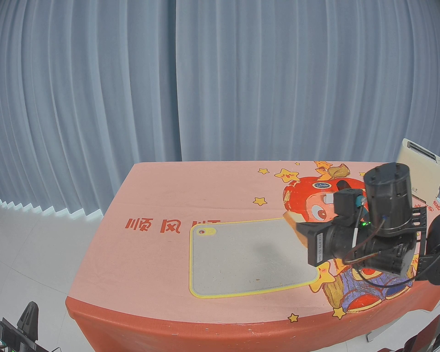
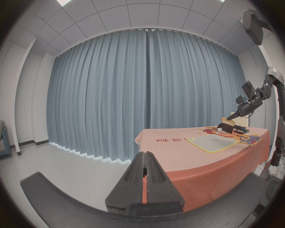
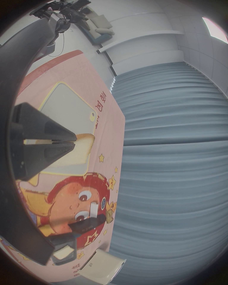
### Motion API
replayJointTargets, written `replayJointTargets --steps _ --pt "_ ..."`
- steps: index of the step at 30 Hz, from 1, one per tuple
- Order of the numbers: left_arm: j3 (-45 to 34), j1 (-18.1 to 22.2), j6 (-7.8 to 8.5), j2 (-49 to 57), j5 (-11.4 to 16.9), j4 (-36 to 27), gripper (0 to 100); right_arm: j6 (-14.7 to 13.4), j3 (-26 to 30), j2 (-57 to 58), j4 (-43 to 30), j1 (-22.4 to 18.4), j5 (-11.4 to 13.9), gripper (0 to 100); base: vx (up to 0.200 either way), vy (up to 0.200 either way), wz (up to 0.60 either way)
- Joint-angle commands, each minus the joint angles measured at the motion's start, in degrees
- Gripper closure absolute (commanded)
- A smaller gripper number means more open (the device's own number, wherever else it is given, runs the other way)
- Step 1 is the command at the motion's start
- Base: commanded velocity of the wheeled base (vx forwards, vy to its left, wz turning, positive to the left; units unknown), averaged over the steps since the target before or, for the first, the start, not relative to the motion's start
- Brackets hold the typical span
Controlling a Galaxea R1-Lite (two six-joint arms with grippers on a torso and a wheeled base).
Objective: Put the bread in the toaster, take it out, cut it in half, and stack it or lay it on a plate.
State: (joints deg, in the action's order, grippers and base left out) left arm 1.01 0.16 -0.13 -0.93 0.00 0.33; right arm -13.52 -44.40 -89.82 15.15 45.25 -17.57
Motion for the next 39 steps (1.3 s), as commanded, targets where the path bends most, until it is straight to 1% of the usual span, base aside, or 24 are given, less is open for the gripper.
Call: replayJointTargets --steps 1,4,9,10,11,16,18,20,27,36,38,39 --pt "-1.0 0.0 -0.04 0.9 0.0 0.0 100 0.0 3.8 6.9 0.1 -2.9 0.3 100 0.000 0.000 0.00" --pt "-1.0 0.0 -0.13 0.9 -0.1 0.0 100 0.0 4.9 8.5 0.3 -4.2 0.3 100 0.000 0.000 0.00" --pt "-1.0 0.0 -0.13 0.9 -0.1 0.0 100 -1.9 6.4 13.3 -0.2 -6.1 0.2 100 0.000 0.000 0.00" --pt "-1.0 0.0 -0.13 0.9 -0.1 0.0 100 -1.9 6.4 13.3 -0.2 -6.1 0.2 100 0.000 0.000 0.00" --pt "-1.0 0.0 -0.13 0.9 -0.1 0.0 100 -2.0 6.6 14.8 -0.3 -7.5 0.7 100 0.000 0.000 0.00" --pt "-1.0 0.0 -0.13 0.9 -0.2 0.0 100 -1.7 7.0 16.3 -0.2 -10.5 0.9 100 0.000 0.000 0.00" --pt "-1.0 0.0 -0.13 0.9 -0.2 0.0 100 -1.3 6.9 17.1 -0.3 -11.1 1.2 100 0.000 0.000 0.00" --pt "-1.0 0.0 -0.13 0.9 -0.2 0.0 100 -1.2 6.9 17.3 -0.3 -11.1 1.6 100 0.000 -0.200 0.00" --pt "-1.0 0.0 -0.13 0.9 -0.2 0.0 100 -1.2 6.7 17.0 -0.3 -11.3 1.5 100 0.000 -0.200 0.00" --pt "-1.0 0.0 -0.04 0.9 -0.2 0.0 100 -1.2 6.9 16.7 -0.3 -12.6 1.3 100 0.000 -0.200 0.00" --pt "-1.0 0.0 -0.04 0.9 -0.2 0.0 100 -1.2 7.0 16.6 -0.4 -13.2 1.0 100 0.000 -0.200 0.00" --pt "-1.0 0.0 -0.04 0.9 -0.2 0.0 100 -1.1 6.9 16.3 -0.4 -14.3 1.0 100 0.000 -0.200 0.00"
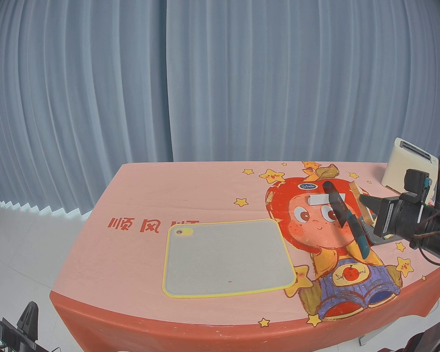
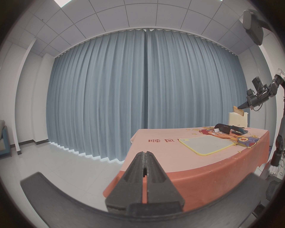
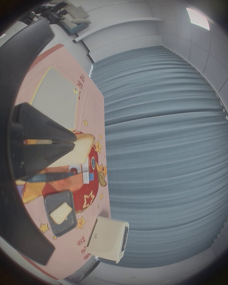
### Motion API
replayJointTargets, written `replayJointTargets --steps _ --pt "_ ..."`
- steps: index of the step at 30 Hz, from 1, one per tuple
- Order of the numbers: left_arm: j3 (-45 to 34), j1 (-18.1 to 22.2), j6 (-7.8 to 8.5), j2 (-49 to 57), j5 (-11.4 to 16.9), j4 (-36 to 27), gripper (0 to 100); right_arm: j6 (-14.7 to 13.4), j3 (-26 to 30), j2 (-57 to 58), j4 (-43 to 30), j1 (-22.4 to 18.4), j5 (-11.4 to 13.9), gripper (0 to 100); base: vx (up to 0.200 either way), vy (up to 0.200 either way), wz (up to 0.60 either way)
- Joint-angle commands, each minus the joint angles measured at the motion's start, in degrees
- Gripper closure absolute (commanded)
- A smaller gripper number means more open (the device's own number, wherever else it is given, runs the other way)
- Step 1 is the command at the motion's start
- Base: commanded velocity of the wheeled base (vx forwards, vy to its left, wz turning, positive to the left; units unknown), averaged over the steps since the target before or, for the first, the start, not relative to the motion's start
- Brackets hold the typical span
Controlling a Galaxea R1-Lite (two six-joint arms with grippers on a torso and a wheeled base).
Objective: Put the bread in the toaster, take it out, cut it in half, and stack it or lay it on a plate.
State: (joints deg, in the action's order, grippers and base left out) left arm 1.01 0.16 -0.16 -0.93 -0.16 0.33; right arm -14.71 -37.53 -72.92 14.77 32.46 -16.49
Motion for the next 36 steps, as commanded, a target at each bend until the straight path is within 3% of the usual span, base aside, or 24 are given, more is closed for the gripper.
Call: replayJointTargets --steps 1,7,13,18,36 --pt "-1.0 0.0 -0.02 0.9 0.0 0.0 100 0.2 0.0 -0.7 0.1 -2.1 -0.1 100 0.000 -0.200 0.00" --pt "-1.0 0.0 -0.11 0.9 0.0 0.0 100 0.8 -0.2 -1.0 0.0 -5.1 0.0 100 0.000 -0.200 0.00" --pt "-1.0 0.0 -0.02 0.9 0.1 0.0 100 3.7 0.3 -3.9 0.3 -10.0 0.9 100 0.000 -0.067 0.00" --pt "-1.0 0.0 -0.02 0.9 0.1 0.0 100 3.8 0.3 -5.8 0.3 -11.1 2.3 100 0.000 0.000 0.00" --pt "-1.0 0.0 -0.02 0.9 0.1 0.1 100 6.0 0.1 -14.0 1.1 -13.5 2.3 100 0.000 0.000 0.00"
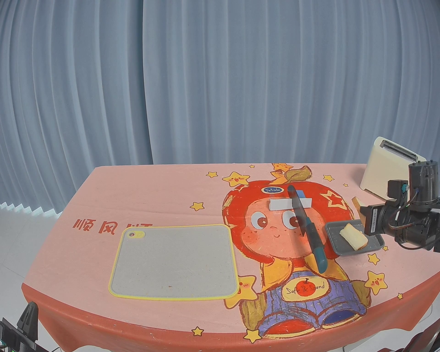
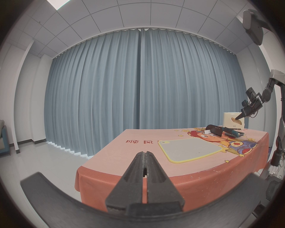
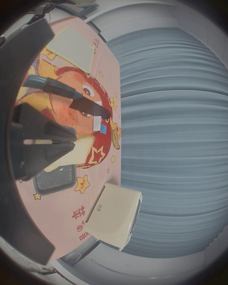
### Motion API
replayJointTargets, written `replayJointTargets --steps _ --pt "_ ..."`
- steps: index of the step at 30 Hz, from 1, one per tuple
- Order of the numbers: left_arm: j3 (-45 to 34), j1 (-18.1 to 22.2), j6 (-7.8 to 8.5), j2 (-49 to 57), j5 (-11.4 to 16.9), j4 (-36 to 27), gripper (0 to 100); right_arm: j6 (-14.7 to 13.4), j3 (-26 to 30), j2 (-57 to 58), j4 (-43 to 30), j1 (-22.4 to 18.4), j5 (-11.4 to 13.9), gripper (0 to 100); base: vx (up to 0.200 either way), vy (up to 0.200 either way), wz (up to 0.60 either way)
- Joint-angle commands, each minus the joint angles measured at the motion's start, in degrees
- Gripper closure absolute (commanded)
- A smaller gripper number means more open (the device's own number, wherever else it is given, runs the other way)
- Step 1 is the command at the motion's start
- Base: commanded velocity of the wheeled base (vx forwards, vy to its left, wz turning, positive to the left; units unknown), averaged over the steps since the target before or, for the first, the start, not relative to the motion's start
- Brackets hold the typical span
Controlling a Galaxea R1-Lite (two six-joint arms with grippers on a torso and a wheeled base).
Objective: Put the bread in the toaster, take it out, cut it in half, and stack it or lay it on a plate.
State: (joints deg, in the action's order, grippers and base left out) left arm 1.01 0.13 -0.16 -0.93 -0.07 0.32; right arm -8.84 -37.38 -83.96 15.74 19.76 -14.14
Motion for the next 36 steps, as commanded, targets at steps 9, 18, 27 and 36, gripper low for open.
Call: replayJointTargets --steps 9,18,27,36 --pt "-1.0 0.0 -0.02 0.9 0.0 0.0 100 0.9 0.7 -5.0 0.1 -1.1 -0.6 100 0.000 0.000 0.00" --pt "-1.0 0.0 -0.02 0.9 0.0 0.0 100 0.8 1.0 -6.0 -0.2 -1.0 -1.0 100 0.000 0.000 0.00" --pt "-1.0 0.0 -0.02 0.9 0.0 0.0 100 0.6 1.1 -8.8 0.2 -1.0 -1.0 100 0.000 0.000 0.00" --pt "-1.0 0.0 -0.02 0.9 0.0 0.0 100 0.6 0.9 -8.9 0.3 -1.0 -1.1 100 0.000 0.000 0.00"
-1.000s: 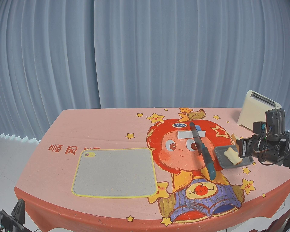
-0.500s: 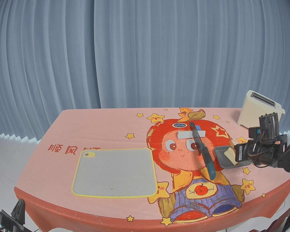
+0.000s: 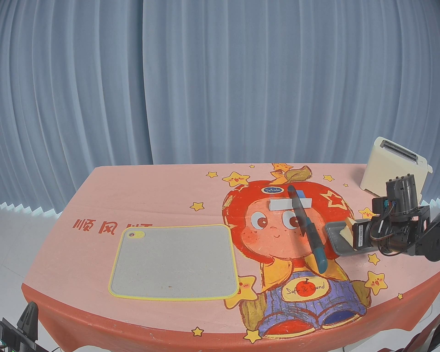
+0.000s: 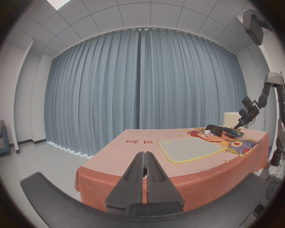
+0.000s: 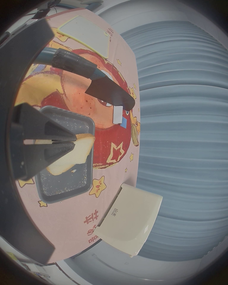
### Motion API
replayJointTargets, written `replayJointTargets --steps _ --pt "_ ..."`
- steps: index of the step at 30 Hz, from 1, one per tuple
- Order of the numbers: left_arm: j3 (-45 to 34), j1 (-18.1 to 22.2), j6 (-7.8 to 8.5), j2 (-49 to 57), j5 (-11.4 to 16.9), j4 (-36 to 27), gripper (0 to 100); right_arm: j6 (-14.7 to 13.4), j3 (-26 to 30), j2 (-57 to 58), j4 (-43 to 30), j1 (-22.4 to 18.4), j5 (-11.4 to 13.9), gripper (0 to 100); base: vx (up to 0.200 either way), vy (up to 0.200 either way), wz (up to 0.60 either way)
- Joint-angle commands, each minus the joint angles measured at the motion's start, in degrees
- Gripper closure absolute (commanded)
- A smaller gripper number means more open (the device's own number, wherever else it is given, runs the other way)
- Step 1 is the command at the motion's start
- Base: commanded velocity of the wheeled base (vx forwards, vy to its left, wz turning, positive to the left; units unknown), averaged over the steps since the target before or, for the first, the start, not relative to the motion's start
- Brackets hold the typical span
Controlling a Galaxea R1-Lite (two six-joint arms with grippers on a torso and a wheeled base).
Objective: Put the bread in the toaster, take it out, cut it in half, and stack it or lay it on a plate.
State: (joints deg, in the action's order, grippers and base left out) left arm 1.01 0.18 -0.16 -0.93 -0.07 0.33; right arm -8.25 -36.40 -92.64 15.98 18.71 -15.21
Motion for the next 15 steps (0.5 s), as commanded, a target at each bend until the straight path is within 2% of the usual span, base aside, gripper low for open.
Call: replayJointTargets --steps 1,4,5,15 --pt "-1.0 0.0 -0.02 0.9 0.0 0.0 100 0.0 -0.2 -0.3 0.0 0.0 0.0 100 0.000 0.000 0.00" --pt "-1.0 0.0 -0.02 0.9 0.0 0.0 100 0.0 -0.2 -0.3 0.0 -0.1 -0.4 100 0.000 0.000 0.00" --pt "-1.0 0.0 -0.02 0.9 0.0 0.0 100 0.0 -0.2 -0.3 0.0 -0.1 -0.5 0 0.000 0.000 0.00" --pt "-1.0 0.0 -0.02 0.9 0.0 0.0 100 -0.2 0.0 -0.2 0.1 0.3 -0.4 0 0.000 0.000 0.00"
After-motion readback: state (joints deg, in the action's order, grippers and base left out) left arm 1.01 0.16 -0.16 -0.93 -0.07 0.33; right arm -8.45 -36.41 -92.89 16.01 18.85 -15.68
